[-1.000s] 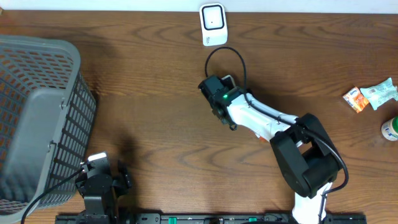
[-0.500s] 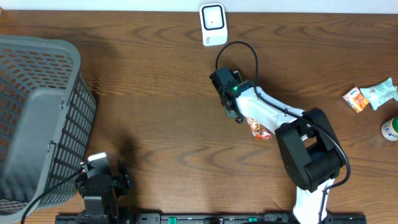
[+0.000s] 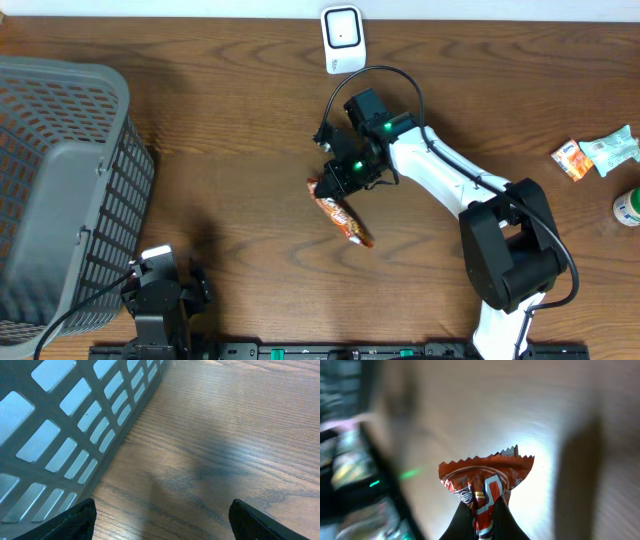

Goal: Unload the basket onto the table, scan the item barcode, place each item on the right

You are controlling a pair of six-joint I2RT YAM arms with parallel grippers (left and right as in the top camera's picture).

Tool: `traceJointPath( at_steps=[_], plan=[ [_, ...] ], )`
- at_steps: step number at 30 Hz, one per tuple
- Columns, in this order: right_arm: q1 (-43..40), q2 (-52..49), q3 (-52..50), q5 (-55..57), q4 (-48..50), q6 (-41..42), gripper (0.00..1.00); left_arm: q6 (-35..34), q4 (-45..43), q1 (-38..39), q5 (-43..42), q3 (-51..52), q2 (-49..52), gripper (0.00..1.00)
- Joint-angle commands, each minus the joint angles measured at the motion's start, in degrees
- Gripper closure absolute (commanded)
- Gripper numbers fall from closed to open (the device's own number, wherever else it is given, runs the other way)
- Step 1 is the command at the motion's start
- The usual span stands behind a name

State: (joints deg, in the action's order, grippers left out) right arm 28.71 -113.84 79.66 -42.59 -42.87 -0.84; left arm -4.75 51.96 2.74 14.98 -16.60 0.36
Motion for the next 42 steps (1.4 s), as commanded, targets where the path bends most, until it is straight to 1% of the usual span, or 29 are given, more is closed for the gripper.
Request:
traceJointPath(
  at_steps=[1,4,5,8,13,17,23,24,27,30,31,34,38,42],
  plan=[
    [-0.7,-0.2,-1.9,-16.9,2.1,-10.9,0.99,-0.5,1.8,0.2,0.5,0.5,-0.1,0.15],
    [-1.4,-0.2,-3.1,-24.5,6.6,-14.7,0.98,-0.5,1.8,0.2,0.5,0.5,-0.1,0.15],
    [-1.7,-0.2,-3.1,-25.9,7.6,-15.2,0.97,-0.5,1.8,0.2,0.5,0.5,-0.1,0.15],
    [-3.0,-0.2,-3.1,-31.0,13.0,-15.1,0.99,-0.5,1.8,0.2,0.5,0.5,-0.1,0.15],
    [-5.6,-0.2,-3.1,-46.8,21.6,-19.4,0.99,-0.5,1.8,0.2,0.5,0.5,-0.1,0.15],
    [-5.8,-0.2,-3.1,-46.8,24.4,-18.5,0.99,-0.5,1.8,0.2,0.5,0.5,-0.1,0.15],
    [-5.7,-0.2,-3.2,-46.8,24.4,-22.7,0.99,-0.5,1.8,0.2,0.5,0.5,-0.1,0.15],
    [-5.7,-0.3,-3.3,-46.7,24.4,-23.6,0.97,-0.5,1.8,0.2,0.5,0.5,-0.1,0.15],
    [-5.3,-0.9,-3.8,-46.3,24.0,-23.6,0.96,-0.5,1.8,0.2,0.5,0.5,-0.1,0.15],
    [-4.5,-2.2,-5.4,-45.6,21.6,-23.7,0.96,-0.5,1.8,0.2,0.5,0.5,-0.1,0.15],
    [-4.2,-2.7,-6.7,-44.5,21.6,-23.9,0.97,-0.5,1.8,0.2,0.5,0.5,-0.1,0.15],
    [-3.9,-5.0,-10.5,-46.8,23.2,-26.2,0.97,-0.5,1.8,0.2,0.5,0.5,-0.1,0.15],
    [-4.2,-8.4,-12.3,-46.8,24.1,-26.3,0.96,-0.5,1.8,0.2,0.5,0.5,-0.1,0.15],
    [-7.0,-9.1,-12.3,-46.8,26.6,-26.3,0.91,-0.5,1.8,0.2,0.5,0.5,-0.1,0.15]
  ],
)
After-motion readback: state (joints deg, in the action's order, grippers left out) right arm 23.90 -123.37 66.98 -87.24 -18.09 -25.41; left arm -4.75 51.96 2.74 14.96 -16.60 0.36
